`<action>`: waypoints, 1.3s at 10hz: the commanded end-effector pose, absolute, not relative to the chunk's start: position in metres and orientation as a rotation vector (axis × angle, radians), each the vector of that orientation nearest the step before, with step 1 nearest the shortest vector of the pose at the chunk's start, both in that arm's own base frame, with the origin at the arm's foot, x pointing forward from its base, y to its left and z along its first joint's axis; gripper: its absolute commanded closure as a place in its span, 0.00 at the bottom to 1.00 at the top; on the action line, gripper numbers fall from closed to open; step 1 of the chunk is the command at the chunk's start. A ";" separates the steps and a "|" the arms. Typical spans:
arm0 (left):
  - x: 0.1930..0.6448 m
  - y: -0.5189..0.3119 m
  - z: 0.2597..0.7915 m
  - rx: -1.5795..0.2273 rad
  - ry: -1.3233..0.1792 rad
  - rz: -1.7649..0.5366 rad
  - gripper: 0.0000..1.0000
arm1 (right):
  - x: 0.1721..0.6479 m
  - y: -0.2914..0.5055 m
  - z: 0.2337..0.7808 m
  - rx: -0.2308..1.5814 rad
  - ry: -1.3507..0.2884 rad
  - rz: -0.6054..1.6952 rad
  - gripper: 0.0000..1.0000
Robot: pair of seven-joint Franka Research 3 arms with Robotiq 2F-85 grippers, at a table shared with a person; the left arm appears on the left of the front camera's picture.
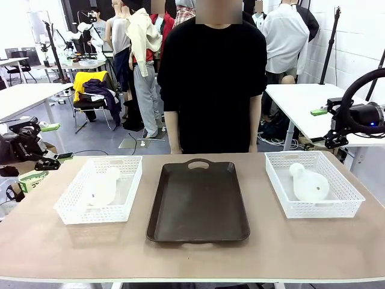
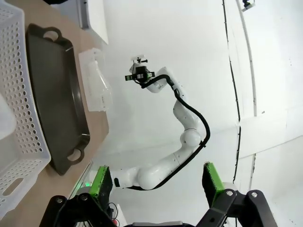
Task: Prepare the laboratory tools.
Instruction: Pick up the Big flask that the person points to.
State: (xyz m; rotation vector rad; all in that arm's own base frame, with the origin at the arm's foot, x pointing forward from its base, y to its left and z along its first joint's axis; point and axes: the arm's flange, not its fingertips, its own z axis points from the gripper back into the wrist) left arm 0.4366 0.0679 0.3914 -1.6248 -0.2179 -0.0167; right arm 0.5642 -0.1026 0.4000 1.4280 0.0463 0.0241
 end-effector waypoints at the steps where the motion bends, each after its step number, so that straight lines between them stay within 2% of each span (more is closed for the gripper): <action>1: 0.435 0.068 0.396 -1.611 -0.185 -0.042 0.00 | 0.574 -0.111 0.406 1.496 0.072 -0.005 0.00; 8: 0.434 0.063 0.401 -1.632 -0.142 -0.043 0.00 | 0.578 -0.117 0.403 1.492 0.091 -0.019 0.00; 13: 0.434 0.062 0.393 -1.618 -0.174 -0.058 0.00 | 0.567 -0.117 0.398 1.487 0.078 0.005 0.00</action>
